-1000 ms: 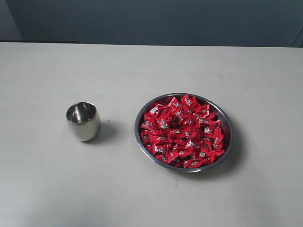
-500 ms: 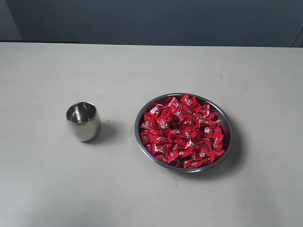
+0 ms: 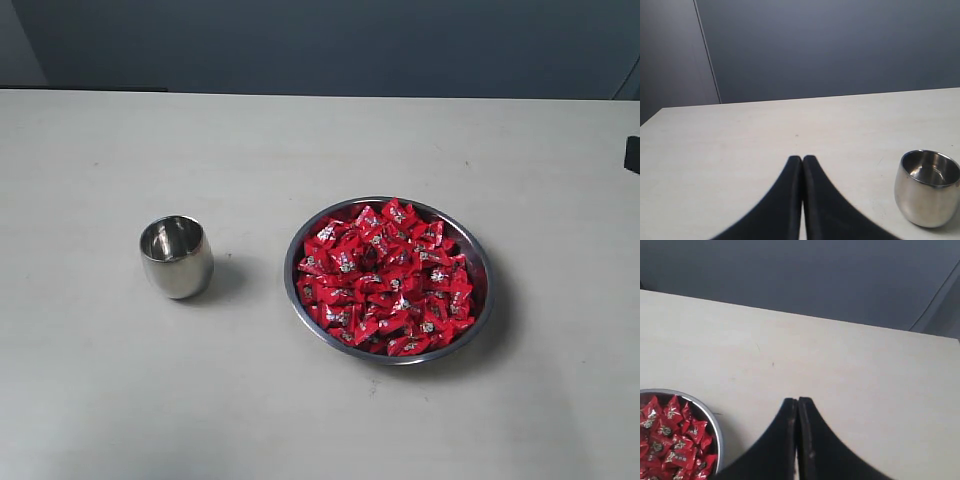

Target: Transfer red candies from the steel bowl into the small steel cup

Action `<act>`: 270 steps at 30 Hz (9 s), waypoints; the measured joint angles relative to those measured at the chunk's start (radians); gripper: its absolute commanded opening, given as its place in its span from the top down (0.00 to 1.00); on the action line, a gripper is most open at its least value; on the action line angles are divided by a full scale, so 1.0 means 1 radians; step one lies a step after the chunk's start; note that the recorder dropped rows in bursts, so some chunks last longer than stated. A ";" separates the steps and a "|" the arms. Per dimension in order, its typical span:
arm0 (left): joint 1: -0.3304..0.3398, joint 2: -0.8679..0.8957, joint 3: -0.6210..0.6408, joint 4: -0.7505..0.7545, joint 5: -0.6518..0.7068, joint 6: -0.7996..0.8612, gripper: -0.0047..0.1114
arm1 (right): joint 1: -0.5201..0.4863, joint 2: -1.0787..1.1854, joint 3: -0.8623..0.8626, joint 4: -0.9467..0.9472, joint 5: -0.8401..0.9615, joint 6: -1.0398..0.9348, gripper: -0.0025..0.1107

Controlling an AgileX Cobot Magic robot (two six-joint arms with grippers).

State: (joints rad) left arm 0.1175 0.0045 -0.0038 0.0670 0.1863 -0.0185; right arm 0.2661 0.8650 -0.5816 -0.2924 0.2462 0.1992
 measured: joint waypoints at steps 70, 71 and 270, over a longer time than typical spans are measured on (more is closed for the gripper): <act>0.000 0.000 0.000 0.000 0.000 0.000 0.96 | 0.274 0.585 -0.142 0.323 -0.030 -0.182 0.60; 0.000 0.000 0.000 0.000 0.000 0.000 0.96 | 0.274 0.602 -0.154 0.323 -0.021 -0.182 0.60; 0.000 0.000 0.000 0.000 0.000 0.000 0.96 | 0.431 0.565 -0.249 0.278 -0.145 -0.260 0.89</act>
State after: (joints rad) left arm 0.1175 0.0045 -0.0038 0.0670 0.1863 -0.0185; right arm 0.6976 1.4301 -0.8303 -0.0147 0.1014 -0.0605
